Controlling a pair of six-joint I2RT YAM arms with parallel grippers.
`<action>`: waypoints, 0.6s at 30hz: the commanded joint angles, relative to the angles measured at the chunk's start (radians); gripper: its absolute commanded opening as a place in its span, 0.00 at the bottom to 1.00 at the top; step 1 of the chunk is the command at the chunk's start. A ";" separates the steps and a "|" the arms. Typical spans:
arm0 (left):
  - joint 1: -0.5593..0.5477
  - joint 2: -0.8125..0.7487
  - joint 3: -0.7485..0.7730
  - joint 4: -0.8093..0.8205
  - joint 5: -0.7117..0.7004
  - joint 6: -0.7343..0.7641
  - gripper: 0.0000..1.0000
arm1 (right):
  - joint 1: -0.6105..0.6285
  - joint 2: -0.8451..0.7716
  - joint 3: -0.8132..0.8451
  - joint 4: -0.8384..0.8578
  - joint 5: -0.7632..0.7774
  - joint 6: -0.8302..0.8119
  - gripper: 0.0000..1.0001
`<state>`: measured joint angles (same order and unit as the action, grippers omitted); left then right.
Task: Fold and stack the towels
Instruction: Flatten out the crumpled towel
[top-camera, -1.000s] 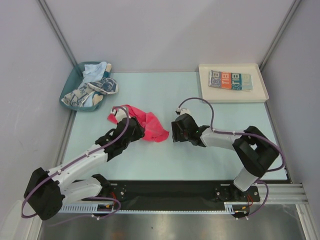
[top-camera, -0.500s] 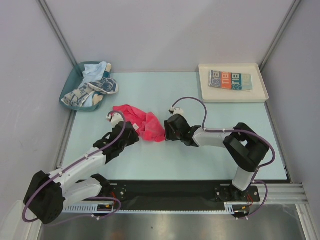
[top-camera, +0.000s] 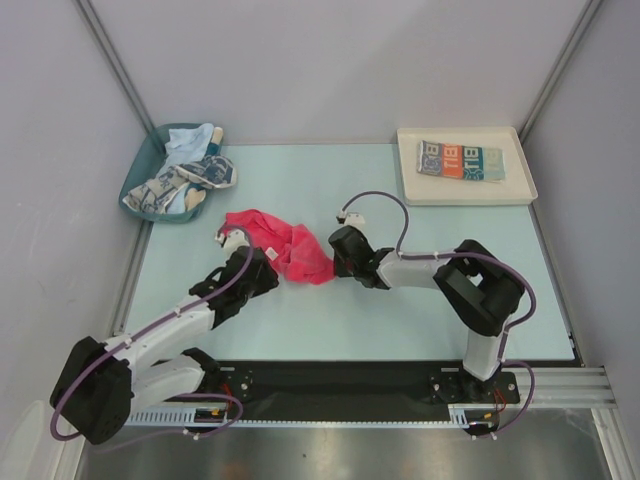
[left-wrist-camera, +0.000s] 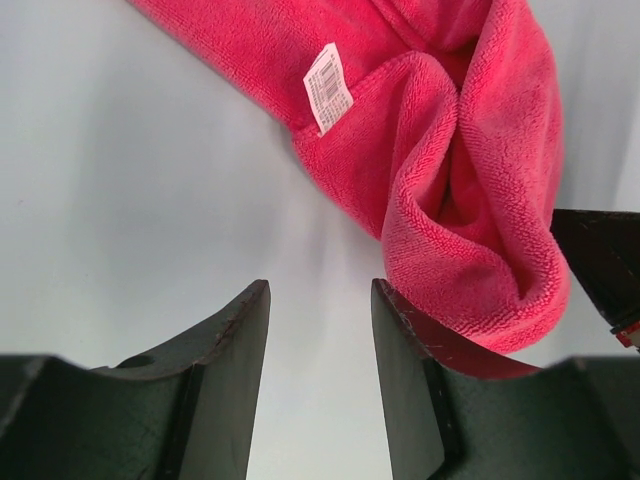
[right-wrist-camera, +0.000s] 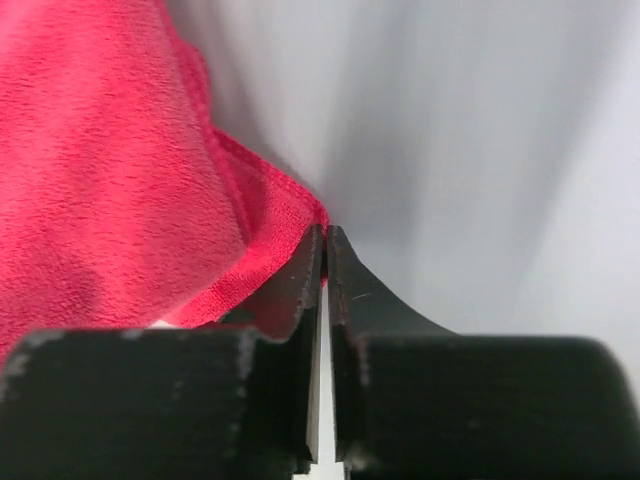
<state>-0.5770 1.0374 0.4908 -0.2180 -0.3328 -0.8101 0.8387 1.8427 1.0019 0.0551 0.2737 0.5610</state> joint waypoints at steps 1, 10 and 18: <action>0.017 0.019 -0.012 0.051 0.031 0.023 0.51 | 0.002 -0.089 -0.028 -0.030 0.110 0.027 0.00; 0.017 0.134 -0.020 0.184 0.146 0.075 0.49 | 0.022 -0.491 -0.111 -0.290 0.346 0.013 0.00; 0.016 0.263 0.003 0.270 0.199 0.095 0.47 | 0.008 -0.471 -0.098 -0.339 0.430 -0.012 0.00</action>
<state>-0.5674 1.2778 0.4767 -0.0303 -0.1688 -0.7418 0.8528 1.3483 0.8974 -0.2413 0.6056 0.5602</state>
